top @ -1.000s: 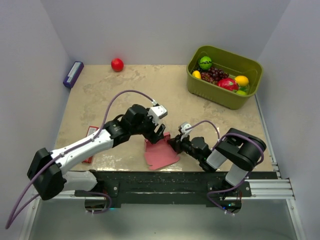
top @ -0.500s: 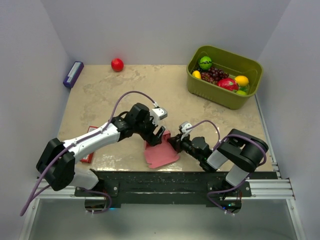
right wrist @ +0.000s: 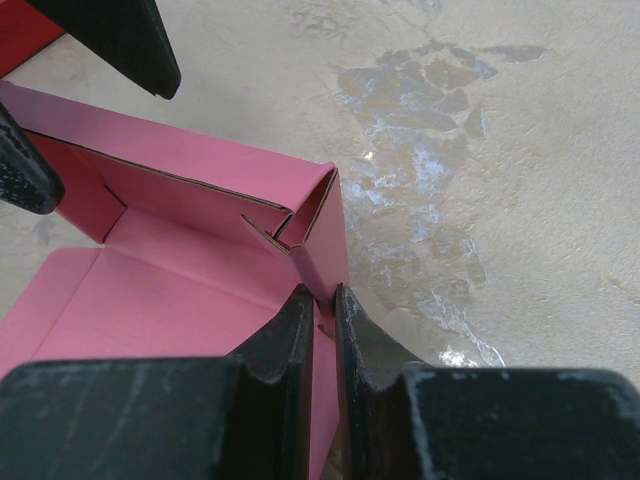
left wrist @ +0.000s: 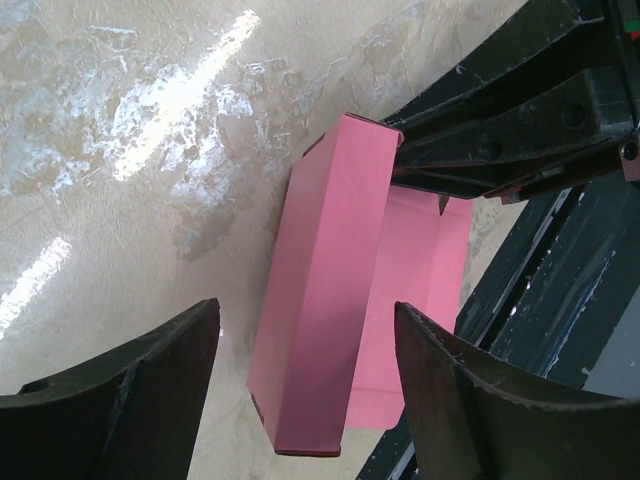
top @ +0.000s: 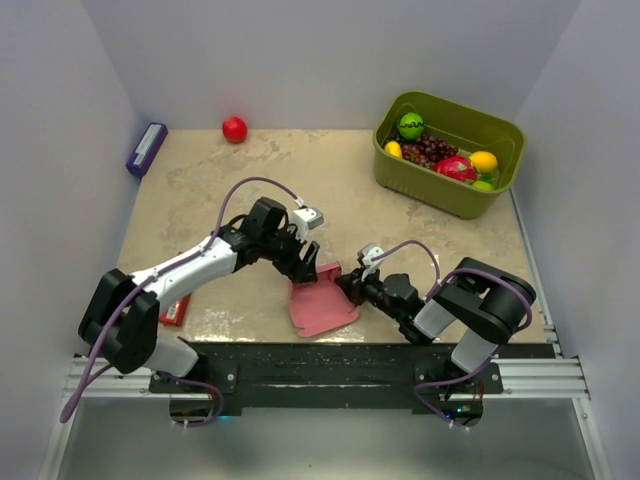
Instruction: Fold the paper box
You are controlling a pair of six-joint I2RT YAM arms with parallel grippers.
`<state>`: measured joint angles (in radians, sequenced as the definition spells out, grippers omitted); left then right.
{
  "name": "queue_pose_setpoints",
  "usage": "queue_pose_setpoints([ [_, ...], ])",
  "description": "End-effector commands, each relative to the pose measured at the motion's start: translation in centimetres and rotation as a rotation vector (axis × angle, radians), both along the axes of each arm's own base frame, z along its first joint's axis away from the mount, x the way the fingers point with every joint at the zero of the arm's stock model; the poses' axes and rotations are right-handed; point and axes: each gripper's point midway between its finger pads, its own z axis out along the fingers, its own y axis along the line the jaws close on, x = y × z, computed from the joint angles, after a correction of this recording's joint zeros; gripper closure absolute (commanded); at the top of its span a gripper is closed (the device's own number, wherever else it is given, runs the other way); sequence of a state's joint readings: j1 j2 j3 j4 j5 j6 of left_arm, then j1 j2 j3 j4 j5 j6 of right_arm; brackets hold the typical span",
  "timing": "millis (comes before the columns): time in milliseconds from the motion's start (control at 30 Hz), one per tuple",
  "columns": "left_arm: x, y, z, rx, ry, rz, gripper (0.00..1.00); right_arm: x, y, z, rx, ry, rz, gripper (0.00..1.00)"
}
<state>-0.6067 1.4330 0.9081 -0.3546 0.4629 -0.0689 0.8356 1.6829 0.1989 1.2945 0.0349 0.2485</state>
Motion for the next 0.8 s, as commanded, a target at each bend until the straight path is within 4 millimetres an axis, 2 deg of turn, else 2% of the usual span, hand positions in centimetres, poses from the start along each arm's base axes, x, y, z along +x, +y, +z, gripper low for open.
queue_pose_setpoints([
  [0, 0.5, -0.7, 1.0, -0.066, 0.030, 0.005, 0.27, 1.6, 1.5, 10.6, 0.298, -0.306, -0.008, 0.94],
  [300, 1.0, -0.5, 1.6, -0.138, 0.072, 0.028, 0.27, 1.7, 1.5, 10.5, 0.293, -0.304, -0.009, 0.94],
  [433, 1.0, -0.2, 0.8, -0.126, 0.092, 0.039, 0.27, 1.6, 1.6, 10.4, 0.290, -0.301, -0.008, 0.94],
  [667, 0.3, 0.4, -0.8, -0.087, 0.118, 0.033, 0.37, 1.7, 1.6, 10.3, 0.286, -0.301, -0.008, 0.94],
  [767, 0.2, 0.9, -1.6, -0.063, 0.120, 0.037, 0.44, 1.6, 1.7, 10.4, 0.287, -0.302, -0.006, 0.94],
])
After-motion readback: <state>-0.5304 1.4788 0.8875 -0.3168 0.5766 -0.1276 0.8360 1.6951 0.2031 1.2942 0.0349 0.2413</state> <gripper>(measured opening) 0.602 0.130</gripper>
